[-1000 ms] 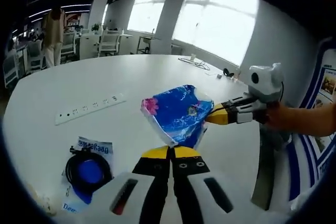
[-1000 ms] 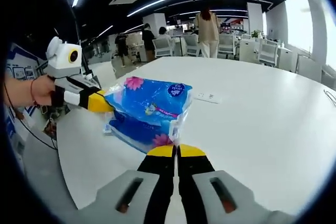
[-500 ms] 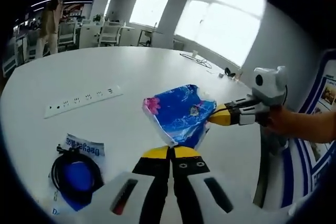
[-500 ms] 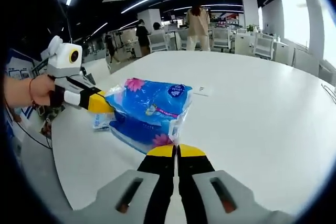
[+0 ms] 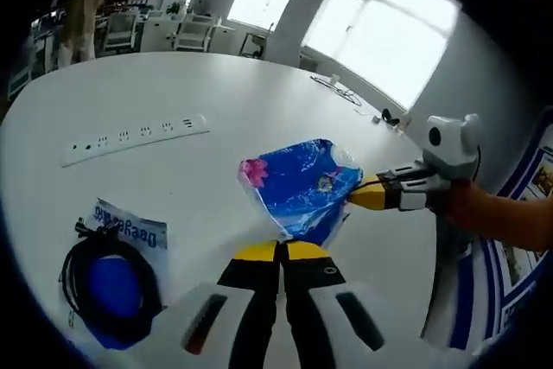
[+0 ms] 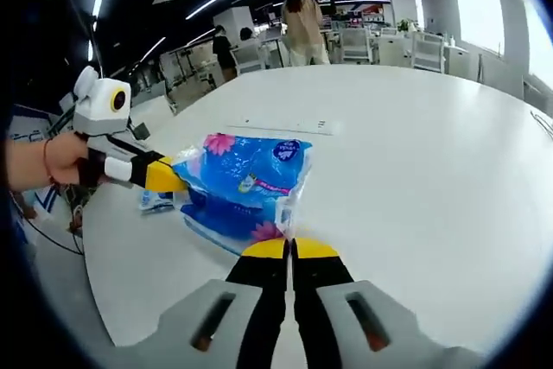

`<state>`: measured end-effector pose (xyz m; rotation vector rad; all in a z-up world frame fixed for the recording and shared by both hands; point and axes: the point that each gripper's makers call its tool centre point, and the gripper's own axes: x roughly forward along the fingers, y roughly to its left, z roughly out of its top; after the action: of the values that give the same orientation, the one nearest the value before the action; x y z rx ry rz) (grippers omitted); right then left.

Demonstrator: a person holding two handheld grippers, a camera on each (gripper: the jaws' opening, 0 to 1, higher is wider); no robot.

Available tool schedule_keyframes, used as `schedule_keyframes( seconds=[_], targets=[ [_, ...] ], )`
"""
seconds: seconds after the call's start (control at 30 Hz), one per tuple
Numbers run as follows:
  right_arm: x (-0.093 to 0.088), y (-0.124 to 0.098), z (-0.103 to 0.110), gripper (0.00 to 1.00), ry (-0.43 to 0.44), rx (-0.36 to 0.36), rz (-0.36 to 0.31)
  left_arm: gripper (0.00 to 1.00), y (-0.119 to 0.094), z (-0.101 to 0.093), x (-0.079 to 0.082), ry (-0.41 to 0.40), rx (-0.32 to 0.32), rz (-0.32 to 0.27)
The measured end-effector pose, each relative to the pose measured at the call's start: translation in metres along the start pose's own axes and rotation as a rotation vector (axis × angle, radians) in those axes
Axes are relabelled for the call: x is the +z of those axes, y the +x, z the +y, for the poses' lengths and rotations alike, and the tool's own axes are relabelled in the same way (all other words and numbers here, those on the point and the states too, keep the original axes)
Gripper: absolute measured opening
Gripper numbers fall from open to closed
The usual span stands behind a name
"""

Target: Arrange the tabletop items into an orderly group along one side of the table until the central work area is clear of visible clutter.

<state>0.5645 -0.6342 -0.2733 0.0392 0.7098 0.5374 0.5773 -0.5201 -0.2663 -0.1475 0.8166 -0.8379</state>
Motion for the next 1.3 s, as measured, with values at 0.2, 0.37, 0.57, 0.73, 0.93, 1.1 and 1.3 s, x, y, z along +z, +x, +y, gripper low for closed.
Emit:
schedule_keyframes(
  seconds=[0.2, 0.37, 0.57, 0.73, 0.93, 1.1, 1.3],
  targets=[
    [-0.005, 0.012, 0.000, 0.00, 0.013, 0.007, 0.022, 0.00, 0.008, 0.012, -0.008, -0.051, 0.025, 0.023],
    [-0.010, 0.021, -0.003, 0.00, 0.028, 0.012, 0.042, 0.00, 0.014, 0.020, -0.013, -0.088, 0.045, 0.046],
    [-0.015, 0.031, -0.004, 0.00, 0.036, 0.018, 0.062, 0.00, 0.018, 0.026, -0.020, -0.109, 0.059, 0.065],
    [-0.019, 0.036, -0.006, 0.00, 0.054, 0.025, 0.074, 0.00, 0.024, 0.032, -0.026, -0.130, 0.071, 0.083],
    [-0.024, 0.040, -0.008, 0.00, 0.064, 0.026, 0.087, 0.00, 0.027, 0.035, -0.029, -0.145, 0.075, 0.094],
    [-0.029, 0.043, -0.007, 0.00, 0.079, 0.033, 0.099, 0.00, 0.028, 0.040, -0.033, -0.159, 0.076, 0.105],
    [-0.028, 0.046, -0.010, 0.00, 0.091, 0.030, 0.100, 0.00, 0.031, 0.044, -0.033, -0.165, 0.080, 0.102]
  ],
)
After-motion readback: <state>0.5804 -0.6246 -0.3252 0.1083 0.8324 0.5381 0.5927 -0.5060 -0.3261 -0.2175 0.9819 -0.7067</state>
